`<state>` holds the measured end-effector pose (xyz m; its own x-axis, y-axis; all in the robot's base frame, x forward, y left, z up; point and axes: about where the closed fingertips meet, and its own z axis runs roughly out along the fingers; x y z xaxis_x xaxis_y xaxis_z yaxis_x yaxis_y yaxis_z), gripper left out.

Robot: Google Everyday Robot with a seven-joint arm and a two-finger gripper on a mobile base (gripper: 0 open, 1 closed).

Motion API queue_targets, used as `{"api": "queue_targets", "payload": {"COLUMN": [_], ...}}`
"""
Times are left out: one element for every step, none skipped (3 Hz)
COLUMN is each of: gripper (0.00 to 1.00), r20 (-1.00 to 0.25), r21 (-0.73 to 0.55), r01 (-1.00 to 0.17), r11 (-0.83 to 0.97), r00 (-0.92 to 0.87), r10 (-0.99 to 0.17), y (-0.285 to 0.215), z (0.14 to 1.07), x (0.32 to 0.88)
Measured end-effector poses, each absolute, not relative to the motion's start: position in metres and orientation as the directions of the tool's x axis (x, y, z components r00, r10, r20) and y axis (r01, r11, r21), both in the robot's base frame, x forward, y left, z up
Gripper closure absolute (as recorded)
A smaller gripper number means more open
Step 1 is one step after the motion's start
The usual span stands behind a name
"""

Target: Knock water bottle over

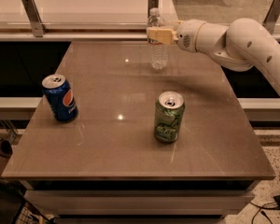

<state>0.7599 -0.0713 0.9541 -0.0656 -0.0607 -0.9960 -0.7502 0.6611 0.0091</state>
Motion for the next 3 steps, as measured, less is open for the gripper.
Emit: {"api": "queue_targets", "payload": {"gripper": [1.0, 1.0, 1.0], "r20": [-0.988, -0.975, -0.958], "r21": [0.006, -0.002, -0.015], "r01": [-0.746, -0.737, -0.731], "r11": [0.666, 0.676, 0.682], "r00": [-0.106, -0.149, -0.185], "r10": [-0.111, -0.164, -0.22], "y": [-0.085, -0.104, -0.12], "z": [0.952, 0.951, 0.954], "x": [0.756, 0.751, 0.751]}}
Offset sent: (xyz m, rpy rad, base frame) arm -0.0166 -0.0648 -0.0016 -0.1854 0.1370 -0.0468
